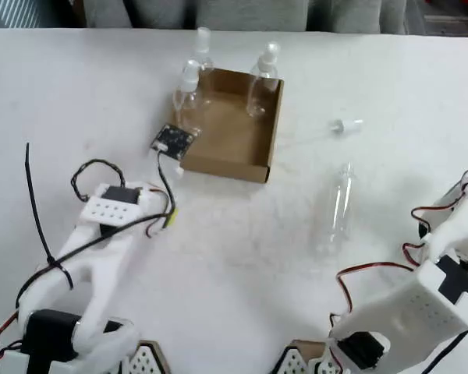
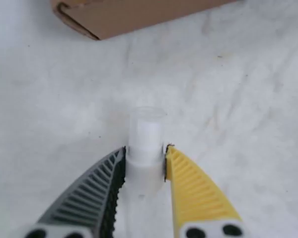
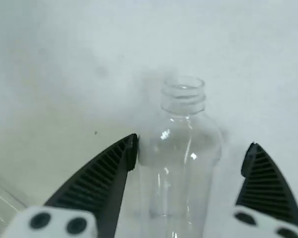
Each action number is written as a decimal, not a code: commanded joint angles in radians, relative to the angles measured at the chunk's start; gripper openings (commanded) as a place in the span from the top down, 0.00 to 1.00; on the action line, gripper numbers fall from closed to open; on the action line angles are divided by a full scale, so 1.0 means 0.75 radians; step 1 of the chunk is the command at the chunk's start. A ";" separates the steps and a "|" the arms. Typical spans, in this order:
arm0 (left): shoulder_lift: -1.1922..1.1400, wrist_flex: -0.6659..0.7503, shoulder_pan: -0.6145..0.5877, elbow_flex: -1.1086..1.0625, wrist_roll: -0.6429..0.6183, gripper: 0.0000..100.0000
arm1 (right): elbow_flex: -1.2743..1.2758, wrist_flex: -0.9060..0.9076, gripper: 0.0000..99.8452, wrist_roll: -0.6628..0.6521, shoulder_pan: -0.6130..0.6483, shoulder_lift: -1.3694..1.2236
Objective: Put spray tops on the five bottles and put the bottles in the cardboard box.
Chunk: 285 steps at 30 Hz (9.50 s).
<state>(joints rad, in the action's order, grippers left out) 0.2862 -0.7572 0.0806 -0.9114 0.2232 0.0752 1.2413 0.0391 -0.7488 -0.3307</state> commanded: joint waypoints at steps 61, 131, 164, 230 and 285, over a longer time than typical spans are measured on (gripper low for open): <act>0.007 0.037 -0.001 0.012 0.016 0.98 | -0.121 -0.040 0.72 -0.824 0.508 0.005; 0.005 0.039 0.001 0.014 0.018 0.98 | -0.579 0.314 0.72 -0.160 0.478 -0.316; 0.007 0.039 0.001 0.014 0.018 0.98 | -1.052 0.645 0.98 -0.258 0.482 -0.220; 0.009 0.039 -0.007 0.012 0.018 0.98 | 1.493 -1.390 0.98 0.006 1.214 2.153; 0.934 0.618 0.517 0.272 -0.428 0.98 | 2.072 -1.394 0.99 0.061 1.668 2.478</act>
<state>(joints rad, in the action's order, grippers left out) 1.0104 -0.3245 0.4503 -0.7211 -0.1281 1.6402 0.2225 0.1020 0.4987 1.5152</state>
